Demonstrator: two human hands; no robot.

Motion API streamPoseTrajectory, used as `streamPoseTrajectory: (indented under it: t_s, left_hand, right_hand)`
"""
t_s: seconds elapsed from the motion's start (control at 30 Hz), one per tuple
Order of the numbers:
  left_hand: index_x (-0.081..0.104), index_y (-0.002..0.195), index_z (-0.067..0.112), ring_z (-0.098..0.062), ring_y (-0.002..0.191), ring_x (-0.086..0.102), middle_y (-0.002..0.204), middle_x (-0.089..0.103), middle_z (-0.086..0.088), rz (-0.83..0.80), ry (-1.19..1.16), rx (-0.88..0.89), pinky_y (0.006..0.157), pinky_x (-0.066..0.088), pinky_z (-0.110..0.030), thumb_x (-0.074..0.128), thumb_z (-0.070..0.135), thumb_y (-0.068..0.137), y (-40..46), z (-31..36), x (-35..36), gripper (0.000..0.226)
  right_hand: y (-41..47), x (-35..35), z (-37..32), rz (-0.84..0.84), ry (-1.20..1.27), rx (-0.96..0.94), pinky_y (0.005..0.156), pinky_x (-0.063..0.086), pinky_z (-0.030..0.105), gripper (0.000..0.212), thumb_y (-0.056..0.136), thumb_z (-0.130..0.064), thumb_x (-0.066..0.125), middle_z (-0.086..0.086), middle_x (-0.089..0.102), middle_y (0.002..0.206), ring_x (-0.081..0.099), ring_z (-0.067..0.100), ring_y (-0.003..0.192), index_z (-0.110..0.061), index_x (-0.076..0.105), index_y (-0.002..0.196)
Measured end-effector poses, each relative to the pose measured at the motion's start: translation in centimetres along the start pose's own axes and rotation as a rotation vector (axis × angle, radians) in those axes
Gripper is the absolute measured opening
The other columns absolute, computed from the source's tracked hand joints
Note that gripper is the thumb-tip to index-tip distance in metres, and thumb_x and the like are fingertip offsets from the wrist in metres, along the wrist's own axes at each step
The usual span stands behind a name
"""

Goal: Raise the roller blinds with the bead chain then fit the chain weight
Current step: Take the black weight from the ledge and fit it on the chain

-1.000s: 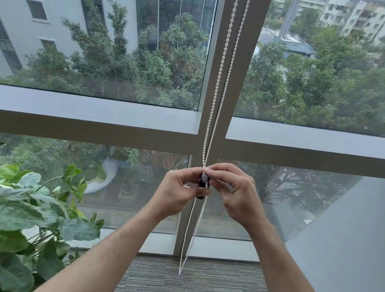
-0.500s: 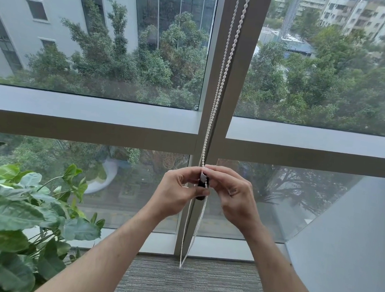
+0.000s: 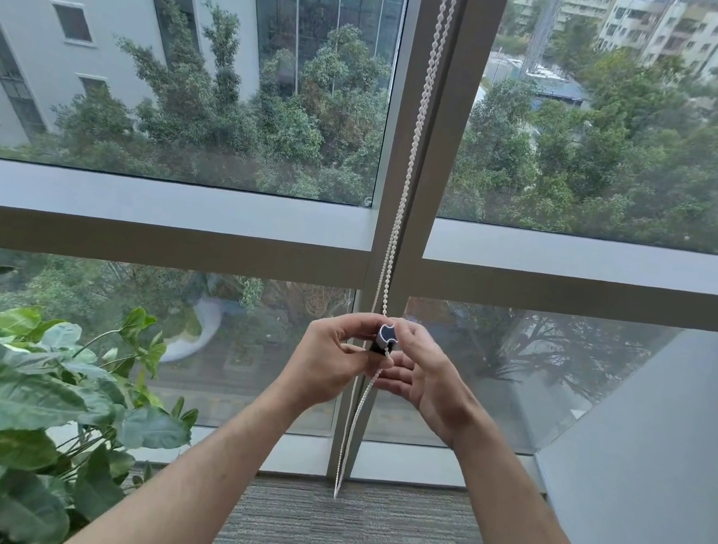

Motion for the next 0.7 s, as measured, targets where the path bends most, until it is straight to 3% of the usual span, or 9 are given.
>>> streamPoseTrajectory:
  t_s: [0.17,0.37,0.47,0.6,0.7]
  left_hand:
    - [0.076,0.102,0.03,-0.02,0.083,0.072,0.094,0.075,-0.01,0.006,-0.035,0.011,0.073,0.061,-0.036,0.074,-0.001,0.073,-0.1,0.2,0.1,0.042]
    - [0.074,0.102,0.011,-0.019,0.074,0.075,0.092,0.076,-0.011,0.032,-0.066,-0.005,0.07,0.059,-0.029,0.072,-0.014,0.078,-0.4,-0.2,0.0,0.034]
    - [0.073,0.102,0.005,-0.019,0.079,0.074,0.092,0.076,-0.011,0.032,-0.062,0.008,0.073,0.058,-0.028,0.074,-0.011,0.078,-0.4,-0.3,0.1,0.029]
    - [0.074,0.103,0.013,-0.029,0.095,0.073,0.099,0.076,-0.009,0.016,-0.026,0.03,0.086,0.058,-0.045,0.078,0.002,0.079,-0.6,-0.7,0.0,0.027]
    - [0.074,0.104,0.019,-0.031,0.099,0.072,0.102,0.076,-0.008,0.013,-0.039,0.034,0.091,0.056,-0.046,0.078,0.01,0.078,-0.8,-0.9,0.1,0.028]
  right_hand:
    - [0.3,0.1,0.1,0.068,0.024,-0.012,0.085,0.057,0.04,0.058,0.076,-0.047,0.075,0.004,0.072,0.098,0.071,0.02,0.087,-0.017,0.057,0.123]
    - [0.1,0.1,0.3,0.091,0.113,-0.043,0.076,0.056,0.03,0.065,0.075,-0.037,0.082,0.009,0.075,0.106,0.072,0.025,0.091,-0.017,0.052,0.129]
    - [-0.1,0.2,0.5,0.111,0.118,-0.085,0.079,0.055,0.026,0.07,0.073,-0.037,0.084,0.011,0.076,0.106,0.073,0.022,0.096,-0.02,0.05,0.132]
    - [-0.4,0.2,0.9,0.172,0.056,-0.202,0.087,0.055,0.029,0.072,0.07,-0.03,0.087,0.01,0.077,0.103,0.072,0.02,0.101,-0.022,0.052,0.132]
    - [-0.6,0.2,1.0,0.22,0.017,-0.3,0.081,0.056,0.026,0.07,0.066,-0.026,0.089,0.007,0.077,0.097,0.074,0.02,0.094,-0.024,0.056,0.127]
Point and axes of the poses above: each hand's wrist, its own y-axis towards the middle knuckle, its own x-axis out of the palm, z = x × y, the point moved 4 cm from there along y, towards the middle knuckle
